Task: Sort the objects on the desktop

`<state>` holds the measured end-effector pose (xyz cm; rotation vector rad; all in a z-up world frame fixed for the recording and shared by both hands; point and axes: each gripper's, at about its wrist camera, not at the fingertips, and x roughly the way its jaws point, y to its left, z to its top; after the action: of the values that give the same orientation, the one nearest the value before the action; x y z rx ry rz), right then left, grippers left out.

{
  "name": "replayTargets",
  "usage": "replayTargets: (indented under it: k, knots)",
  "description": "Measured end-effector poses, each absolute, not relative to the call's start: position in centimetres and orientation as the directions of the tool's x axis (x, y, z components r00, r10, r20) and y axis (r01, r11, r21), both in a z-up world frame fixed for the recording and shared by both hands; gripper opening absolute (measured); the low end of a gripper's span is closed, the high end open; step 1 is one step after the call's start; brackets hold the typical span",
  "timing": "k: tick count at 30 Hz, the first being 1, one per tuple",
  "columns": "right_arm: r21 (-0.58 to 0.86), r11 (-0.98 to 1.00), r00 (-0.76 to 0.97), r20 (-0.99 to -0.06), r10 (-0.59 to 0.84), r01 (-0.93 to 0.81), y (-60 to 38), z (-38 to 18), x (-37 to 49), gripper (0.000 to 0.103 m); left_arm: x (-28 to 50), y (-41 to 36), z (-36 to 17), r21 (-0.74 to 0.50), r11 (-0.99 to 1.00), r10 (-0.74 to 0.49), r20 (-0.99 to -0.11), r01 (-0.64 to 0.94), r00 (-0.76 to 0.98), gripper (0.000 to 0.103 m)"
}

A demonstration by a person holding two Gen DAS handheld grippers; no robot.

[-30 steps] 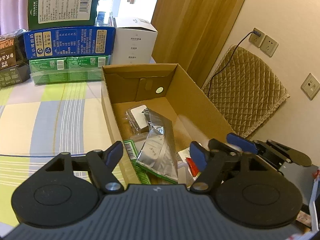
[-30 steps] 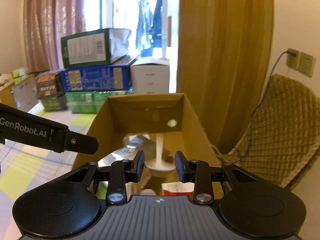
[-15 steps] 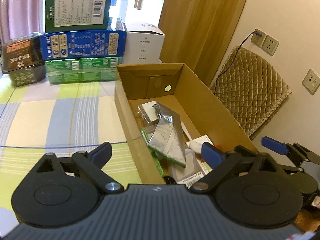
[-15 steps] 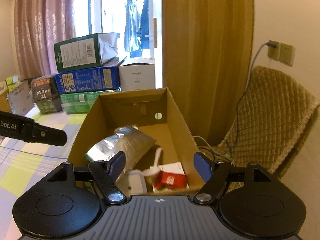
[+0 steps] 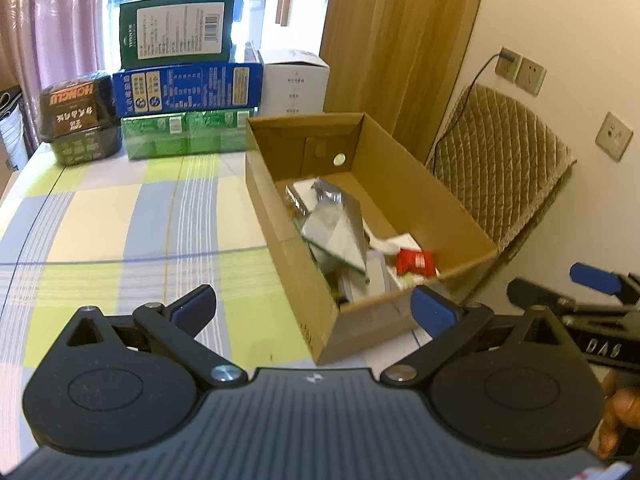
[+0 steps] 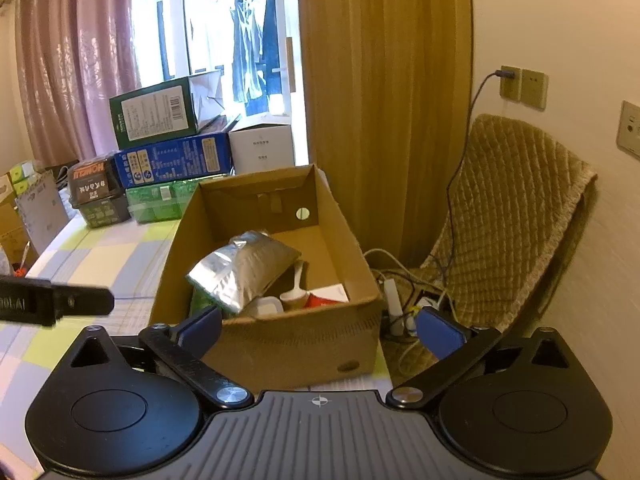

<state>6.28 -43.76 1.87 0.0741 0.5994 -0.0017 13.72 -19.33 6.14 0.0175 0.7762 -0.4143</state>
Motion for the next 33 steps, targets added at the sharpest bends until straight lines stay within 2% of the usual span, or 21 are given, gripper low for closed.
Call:
replayTargets:
  k: [8, 18, 25, 33]
  knots:
    - [0.105, 0.994, 0.807, -0.589, 0.036, 0.032, -43.7, 3.2, 2.9, 0.101, 9.6, -18.5, 6.2, -0.168, 0.917, -0.371, -0.695, 0.363, 0.616, 0.102]
    - [0.102, 0.995, 0.801, -0.597, 0.045, 0.021, -42.8, 4.4, -0.1, 0.101, 5.4, -17.8, 6.6, -0.123, 0.937, -0.314, -0.708, 0.327, 0.633, 0.102]
    - [0.099, 0.995, 0.801, -0.596, 0.054, 0.007, -42.2, 5.3, -1.5, 0.101, 3.8, -17.4, 7.2, -0.154, 0.931, -0.339, -0.703, 0.331, 0.626, 0.102]
    - [0.095, 0.995, 0.8, -0.597, 0.051, 0.007, -42.2, 5.7, -2.4, 0.101, 3.2, -17.5, 7.5, -0.119, 0.942, -0.304, -0.695, 0.314, 0.651, 0.102]
